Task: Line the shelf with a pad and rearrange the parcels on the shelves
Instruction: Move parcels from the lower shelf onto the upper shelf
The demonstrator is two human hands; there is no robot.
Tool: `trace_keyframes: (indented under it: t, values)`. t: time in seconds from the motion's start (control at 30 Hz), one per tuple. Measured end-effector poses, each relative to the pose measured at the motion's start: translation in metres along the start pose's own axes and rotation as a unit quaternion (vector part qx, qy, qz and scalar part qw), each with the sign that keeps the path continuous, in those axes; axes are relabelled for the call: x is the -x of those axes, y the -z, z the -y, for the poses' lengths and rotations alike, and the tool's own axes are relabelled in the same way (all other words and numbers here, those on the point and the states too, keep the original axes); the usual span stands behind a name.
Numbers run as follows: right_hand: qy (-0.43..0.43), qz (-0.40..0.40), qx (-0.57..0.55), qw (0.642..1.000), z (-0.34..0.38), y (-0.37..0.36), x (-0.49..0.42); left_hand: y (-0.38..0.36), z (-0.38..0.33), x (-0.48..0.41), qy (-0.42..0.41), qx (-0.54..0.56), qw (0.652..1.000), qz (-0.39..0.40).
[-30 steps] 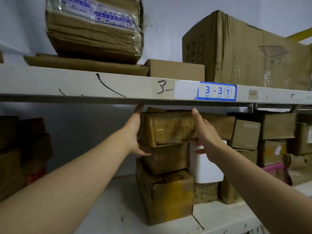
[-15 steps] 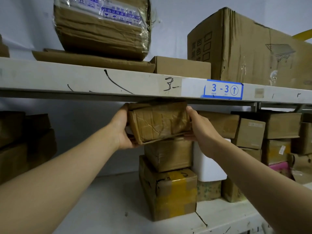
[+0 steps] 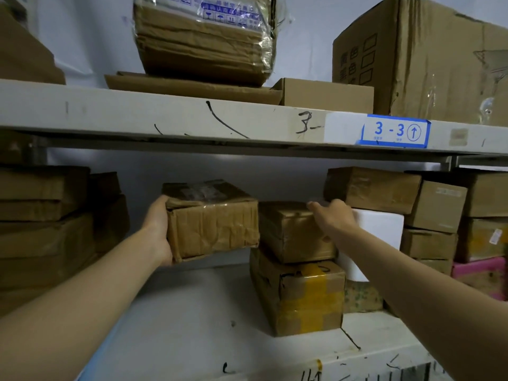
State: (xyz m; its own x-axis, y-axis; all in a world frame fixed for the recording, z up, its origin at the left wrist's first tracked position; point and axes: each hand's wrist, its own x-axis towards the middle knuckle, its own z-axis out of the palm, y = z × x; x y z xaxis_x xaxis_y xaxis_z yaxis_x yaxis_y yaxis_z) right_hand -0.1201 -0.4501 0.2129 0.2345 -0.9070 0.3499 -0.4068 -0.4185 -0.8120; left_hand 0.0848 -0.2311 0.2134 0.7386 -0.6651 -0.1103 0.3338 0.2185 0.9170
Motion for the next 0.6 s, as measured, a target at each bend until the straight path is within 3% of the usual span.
trace_keyframes:
  t: [0.2,0.33,0.6]
  values:
    - [0.006,-0.016,0.066,0.998,0.002,-0.002,0.003,0.016,0.026,-0.012,0.050,-0.033,0.998,-0.030]
    - [0.000,-0.034,-0.021,0.999,0.000,-0.002,0.002,0.018,0.038,-0.017,0.061,-0.032,0.997,-0.025]
    - [-0.101,0.055,-0.100,0.988,0.004,-0.020,0.003,0.022,0.043,-0.021,0.053,-0.040,0.998,-0.021]
